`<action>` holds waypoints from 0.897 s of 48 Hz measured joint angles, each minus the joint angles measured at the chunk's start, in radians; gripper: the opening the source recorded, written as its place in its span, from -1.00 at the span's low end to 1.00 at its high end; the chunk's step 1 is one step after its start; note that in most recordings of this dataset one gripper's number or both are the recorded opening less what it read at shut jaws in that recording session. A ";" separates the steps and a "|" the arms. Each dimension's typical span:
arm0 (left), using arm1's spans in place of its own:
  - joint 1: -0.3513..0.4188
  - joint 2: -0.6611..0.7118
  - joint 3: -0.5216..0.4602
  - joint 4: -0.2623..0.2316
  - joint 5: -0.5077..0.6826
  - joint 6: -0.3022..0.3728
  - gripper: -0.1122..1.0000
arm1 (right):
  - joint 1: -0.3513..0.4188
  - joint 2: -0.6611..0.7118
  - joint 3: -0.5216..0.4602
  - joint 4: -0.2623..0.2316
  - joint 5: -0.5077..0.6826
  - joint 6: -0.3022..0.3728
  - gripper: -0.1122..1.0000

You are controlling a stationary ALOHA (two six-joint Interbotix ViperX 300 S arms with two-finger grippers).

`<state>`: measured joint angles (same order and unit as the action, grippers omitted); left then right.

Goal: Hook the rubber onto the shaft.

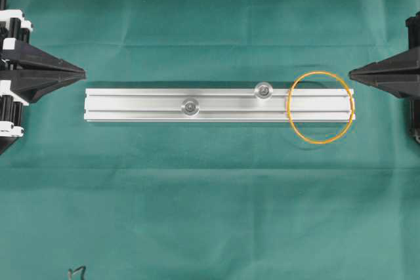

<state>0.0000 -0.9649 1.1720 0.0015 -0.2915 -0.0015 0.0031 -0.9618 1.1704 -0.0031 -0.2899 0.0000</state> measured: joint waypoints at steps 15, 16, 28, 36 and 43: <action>0.000 -0.015 -0.017 0.023 0.061 0.000 -0.79 | 0.005 0.002 -0.014 0.000 0.089 0.009 -0.75; 0.000 -0.017 -0.017 0.023 0.063 0.002 -0.79 | 0.003 0.000 -0.014 0.000 0.094 0.011 -0.75; 0.000 -0.017 -0.029 0.025 0.138 -0.005 -0.79 | 0.005 -0.005 -0.041 0.002 0.206 0.043 -0.75; 0.000 -0.017 -0.063 0.023 0.298 -0.005 -0.79 | 0.005 -0.003 -0.091 0.002 0.431 0.097 -0.75; 0.000 -0.011 -0.112 0.025 0.479 -0.008 -0.79 | 0.005 0.009 -0.146 0.002 0.664 0.129 -0.75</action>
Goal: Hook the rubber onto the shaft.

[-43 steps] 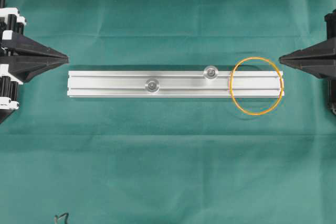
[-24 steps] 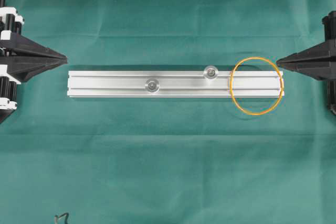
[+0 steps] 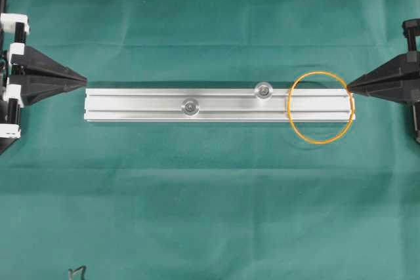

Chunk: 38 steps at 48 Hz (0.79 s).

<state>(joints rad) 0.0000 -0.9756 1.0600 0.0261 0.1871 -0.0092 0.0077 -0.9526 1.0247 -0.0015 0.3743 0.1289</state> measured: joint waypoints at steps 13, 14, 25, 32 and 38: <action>-0.002 0.015 -0.074 0.000 0.258 -0.003 -0.79 | 0.000 0.058 -0.078 0.000 0.311 0.008 -0.75; 0.000 0.017 -0.077 -0.002 0.265 -0.003 -0.79 | 0.000 0.061 -0.081 0.000 0.316 0.009 -0.75; -0.002 0.018 -0.087 0.000 0.279 -0.006 -0.79 | 0.000 0.077 -0.091 0.000 0.331 0.009 -0.75; -0.002 0.018 -0.087 -0.002 0.281 -0.008 -0.79 | 0.000 0.077 -0.094 0.000 0.344 0.009 -0.75; -0.002 0.018 -0.087 -0.002 0.281 -0.008 -0.79 | 0.000 0.081 -0.107 0.000 0.394 0.015 -0.75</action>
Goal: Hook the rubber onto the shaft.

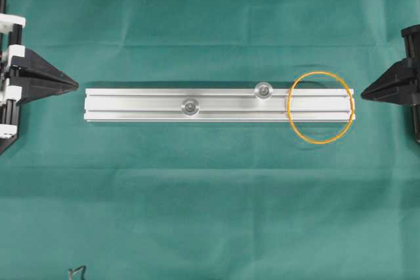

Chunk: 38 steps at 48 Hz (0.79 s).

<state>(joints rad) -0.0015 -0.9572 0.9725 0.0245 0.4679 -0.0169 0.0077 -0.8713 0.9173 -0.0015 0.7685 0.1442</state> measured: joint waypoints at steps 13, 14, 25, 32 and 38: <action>0.000 0.000 0.000 0.002 0.006 0.000 -0.79 | 0.000 0.063 -0.061 0.000 0.290 0.044 -0.75; 0.000 0.000 0.000 0.000 0.006 0.000 -0.79 | 0.000 0.069 -0.066 0.000 0.316 0.044 -0.75; 0.000 0.000 0.000 0.000 0.008 0.000 -0.79 | 0.000 0.118 -0.112 0.000 0.497 0.048 -0.75; 0.000 0.002 0.000 0.002 0.008 0.000 -0.79 | 0.000 0.115 -0.121 -0.005 0.515 0.048 -0.75; 0.000 0.000 0.000 0.000 0.008 -0.002 -0.79 | 0.000 0.115 -0.121 -0.006 0.515 0.046 -0.75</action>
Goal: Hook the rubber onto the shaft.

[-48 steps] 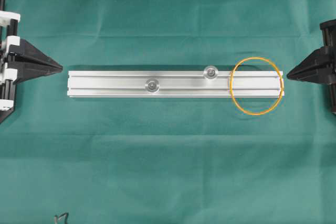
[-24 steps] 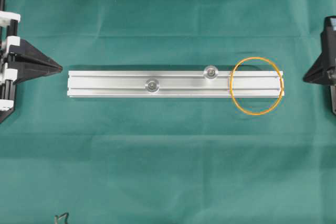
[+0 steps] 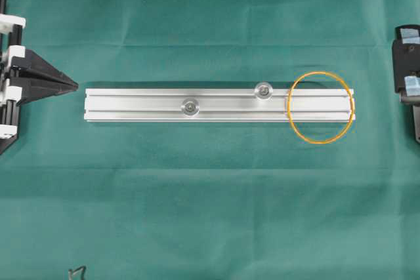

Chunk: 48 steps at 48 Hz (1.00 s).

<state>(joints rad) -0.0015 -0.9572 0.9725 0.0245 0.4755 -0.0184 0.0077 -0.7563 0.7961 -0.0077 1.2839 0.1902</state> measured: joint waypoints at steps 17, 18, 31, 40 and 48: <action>0.000 0.002 -0.002 0.002 0.000 -0.006 -0.79 | 0.000 0.003 0.000 0.000 0.005 -0.002 -0.63; 0.000 0.002 0.000 0.000 0.000 -0.005 -0.79 | 0.000 0.003 0.000 0.000 0.005 -0.002 -0.56; -0.002 0.002 0.000 0.002 -0.002 -0.005 -0.79 | 0.000 0.005 0.000 -0.002 0.005 -0.003 0.79; -0.002 0.002 -0.002 0.002 0.000 -0.005 -0.79 | 0.000 0.005 0.002 -0.008 0.006 -0.003 0.95; -0.002 0.002 0.000 0.002 -0.002 -0.005 -0.79 | 0.000 0.005 0.000 -0.008 0.006 -0.003 0.94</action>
<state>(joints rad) -0.0031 -0.9557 0.9725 0.0261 0.4740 -0.0230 0.0077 -0.7517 0.7961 -0.0153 1.2901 0.1871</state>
